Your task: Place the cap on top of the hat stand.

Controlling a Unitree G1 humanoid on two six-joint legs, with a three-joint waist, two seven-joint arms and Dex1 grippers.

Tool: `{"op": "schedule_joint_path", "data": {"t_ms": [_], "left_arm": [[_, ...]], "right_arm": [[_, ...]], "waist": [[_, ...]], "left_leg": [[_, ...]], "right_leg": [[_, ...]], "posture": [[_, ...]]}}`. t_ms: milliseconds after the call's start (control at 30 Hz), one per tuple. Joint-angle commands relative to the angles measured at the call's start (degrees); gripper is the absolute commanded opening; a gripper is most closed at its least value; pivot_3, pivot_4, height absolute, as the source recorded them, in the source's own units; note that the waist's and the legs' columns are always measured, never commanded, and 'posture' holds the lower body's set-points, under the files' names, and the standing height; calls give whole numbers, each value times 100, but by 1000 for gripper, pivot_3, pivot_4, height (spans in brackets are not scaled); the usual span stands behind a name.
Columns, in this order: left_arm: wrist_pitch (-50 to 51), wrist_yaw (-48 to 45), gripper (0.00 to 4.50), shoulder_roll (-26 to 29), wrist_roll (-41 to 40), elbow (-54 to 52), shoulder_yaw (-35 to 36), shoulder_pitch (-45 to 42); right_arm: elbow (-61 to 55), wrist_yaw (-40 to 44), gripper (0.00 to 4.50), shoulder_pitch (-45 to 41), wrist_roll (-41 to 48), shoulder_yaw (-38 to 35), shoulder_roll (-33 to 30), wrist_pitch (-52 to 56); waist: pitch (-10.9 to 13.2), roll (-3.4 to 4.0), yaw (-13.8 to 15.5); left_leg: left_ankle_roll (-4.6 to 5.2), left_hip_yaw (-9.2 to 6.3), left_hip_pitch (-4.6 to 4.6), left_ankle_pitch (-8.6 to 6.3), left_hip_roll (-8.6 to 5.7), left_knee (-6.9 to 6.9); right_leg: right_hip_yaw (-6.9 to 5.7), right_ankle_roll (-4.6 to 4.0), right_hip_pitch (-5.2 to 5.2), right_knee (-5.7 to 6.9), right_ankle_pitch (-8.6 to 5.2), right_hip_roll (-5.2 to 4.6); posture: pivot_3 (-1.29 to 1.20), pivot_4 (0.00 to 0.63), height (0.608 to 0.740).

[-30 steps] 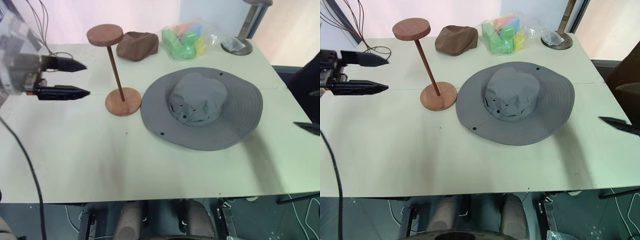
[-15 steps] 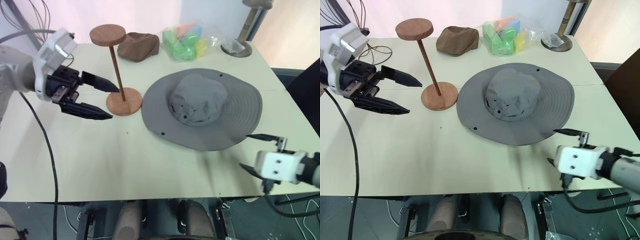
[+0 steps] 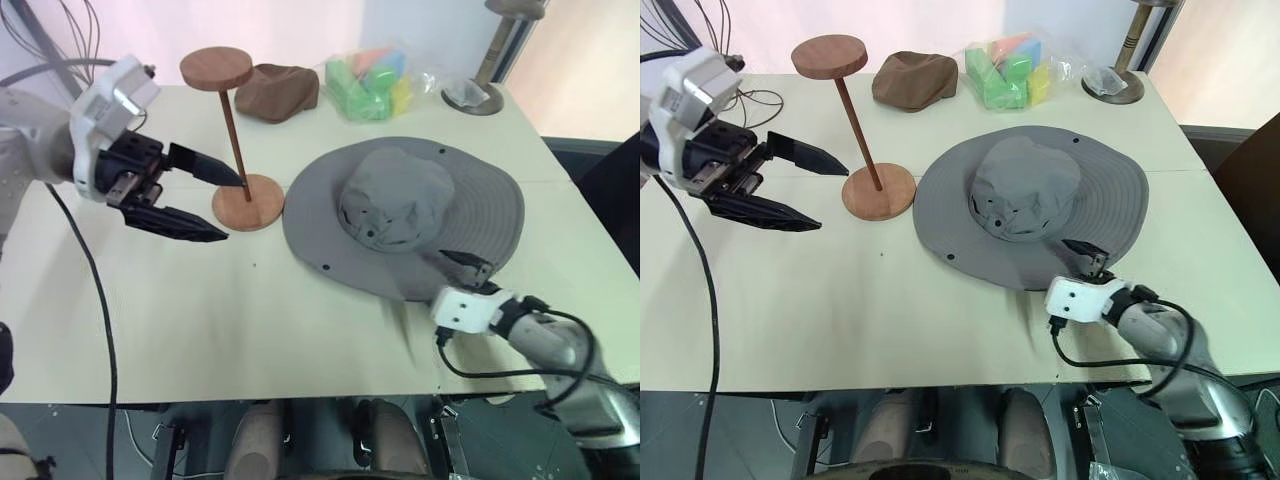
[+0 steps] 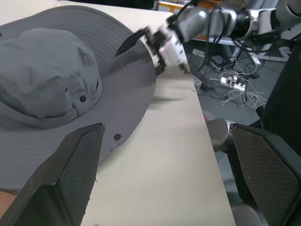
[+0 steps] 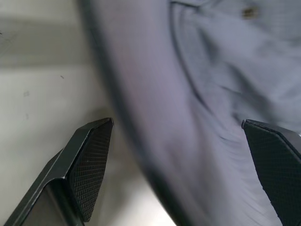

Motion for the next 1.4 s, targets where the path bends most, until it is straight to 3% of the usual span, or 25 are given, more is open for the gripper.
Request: {"op": "schedule_joint_path", "data": {"t_ms": [33, 300, 400, 533, 667, 767, 967, 1167, 1400], "left_arm": [[-50, -20, 4500, 6, -6, -69, 154, -105], [-51, -20, 4500, -27, 64, -75, 249, -53], [-13, -20, 4500, -34, 68, -97, 331, -20], [212, 57, 4500, -5, 45, -117, 745, 87], [612, 341, 4500, 212, -180, -265, 1458, 402], [900, 662, 4500, 292, -312, -332, 2007, 622], [1358, 1249, 4500, 554, -519, -588, 3245, 1450], [1437, 1563, 4500, 694, -362, -693, 4566, 2831], [1386, 1836, 4500, 797, -184, -312, 5526, 3485]], "right_arm": [[392, -143, 3956, -126, -38, 106, 4, -14], [125, 25, 24, 27, 680, -186, 30, 286], [-421, 369, 24, 54, 1644, -460, 287, 987], [-1266, 1090, 24, -431, 3559, -1286, 205, 2504], [-1016, 1264, 24, -1851, 4993, -2108, -286, 3924], [-309, 1241, 24, -2981, 5350, -2144, -664, 4461], [1718, 1389, 24, -5472, 5254, -1401, -752, 4293], [4213, 1440, 24, -7705, 4119, -221, 26, 2474], [5372, 1544, 24, -8782, 3158, 694, 1184, 403]], "waist": [[0, 0, -7], [0, 0, 15], [0, 0, 15], [3, 0, 1], [8, 8, -40], [8, 6, -27], [15, 15, -114], [17, 17, -250], [16, 15, -341]], "left_leg": [[0, 0, 1, 0, 1, 0], [1, -1, 0, 0, 2, 3], [1, -3, 0, 0, 2, 3], [2, -5, -1, -1, 3, 4], [3, -13, 3, -2, 12, 4], [3, -11, 2, -2, 15, 0], [2, 5, -3, -2, 16, -1], [-9, 22, -3, 5, 20, -29], [-70, 52, -9, 43, 19, -78]], "right_leg": [[0, 0, 0, 0, 0, 0], [0, 0, 2, 2, 3, 2], [0, 1, 2, 3, 3, 3], [1, 18, 3, 4, 13, 3], [1, 15, 0, 5, 15, 9], [1, 14, -1, 4, 14, 15], [3, 12, -10, 2, 17, 16], [22, 12, -38, 9, 17, 22], [50, 12, -88, 23, 20, 26]], "posture": [[0, 150, 740], [0, 150, 740], [0, 150, 740], [0, 150, 740], [0, 150, 740], [0, 150, 740], [0, 150, 740], [0, 150, 740], [0, 150, 740]]}}
